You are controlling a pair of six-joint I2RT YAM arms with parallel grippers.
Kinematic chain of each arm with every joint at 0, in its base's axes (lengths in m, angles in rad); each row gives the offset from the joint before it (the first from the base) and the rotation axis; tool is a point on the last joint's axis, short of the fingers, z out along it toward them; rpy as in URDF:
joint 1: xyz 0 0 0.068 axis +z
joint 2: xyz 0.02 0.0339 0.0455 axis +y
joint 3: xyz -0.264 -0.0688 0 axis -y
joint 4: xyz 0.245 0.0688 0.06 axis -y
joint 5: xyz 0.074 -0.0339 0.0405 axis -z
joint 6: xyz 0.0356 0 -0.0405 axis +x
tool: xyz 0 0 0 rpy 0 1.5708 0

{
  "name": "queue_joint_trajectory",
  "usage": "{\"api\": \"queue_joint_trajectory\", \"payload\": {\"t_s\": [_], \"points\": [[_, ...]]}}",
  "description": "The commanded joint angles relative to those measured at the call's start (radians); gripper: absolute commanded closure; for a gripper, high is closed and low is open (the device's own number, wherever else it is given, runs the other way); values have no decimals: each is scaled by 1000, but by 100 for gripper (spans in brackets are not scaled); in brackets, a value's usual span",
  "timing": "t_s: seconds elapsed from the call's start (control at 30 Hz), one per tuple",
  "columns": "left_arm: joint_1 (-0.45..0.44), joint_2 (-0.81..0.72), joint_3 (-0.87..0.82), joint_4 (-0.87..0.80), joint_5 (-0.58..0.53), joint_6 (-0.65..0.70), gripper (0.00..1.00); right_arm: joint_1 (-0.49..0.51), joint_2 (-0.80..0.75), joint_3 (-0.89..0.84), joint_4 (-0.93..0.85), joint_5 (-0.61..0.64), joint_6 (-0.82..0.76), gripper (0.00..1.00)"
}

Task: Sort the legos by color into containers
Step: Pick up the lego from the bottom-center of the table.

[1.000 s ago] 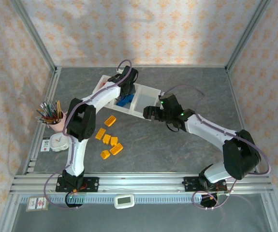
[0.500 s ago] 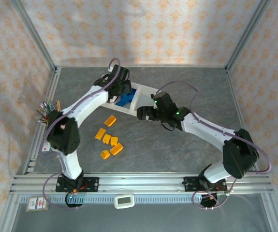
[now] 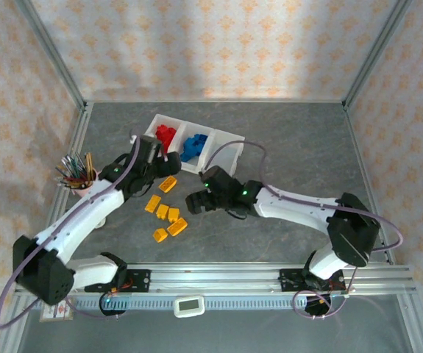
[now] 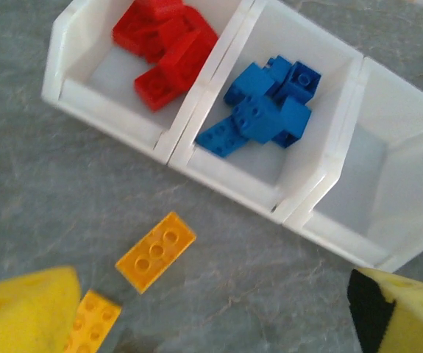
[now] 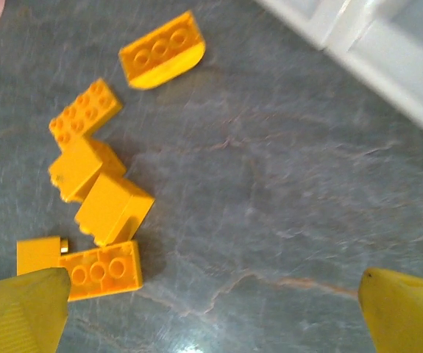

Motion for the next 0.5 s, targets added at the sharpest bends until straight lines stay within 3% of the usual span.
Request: {"api": "queue_joint_trajectory", "payload": {"t_s": [0.0, 0.23, 0.47], "points": [[5, -96, -57, -111, -18, -69, 1, 62, 44, 19, 15, 53, 0, 0], [5, -266, -157, -212, -36, -203, 1, 155, 171, 49, 69, 71, 6, 0], [7, -335, -180, -285, -58, -255, 1, 190, 272, 104, 77, 64, -33, 0]]}}
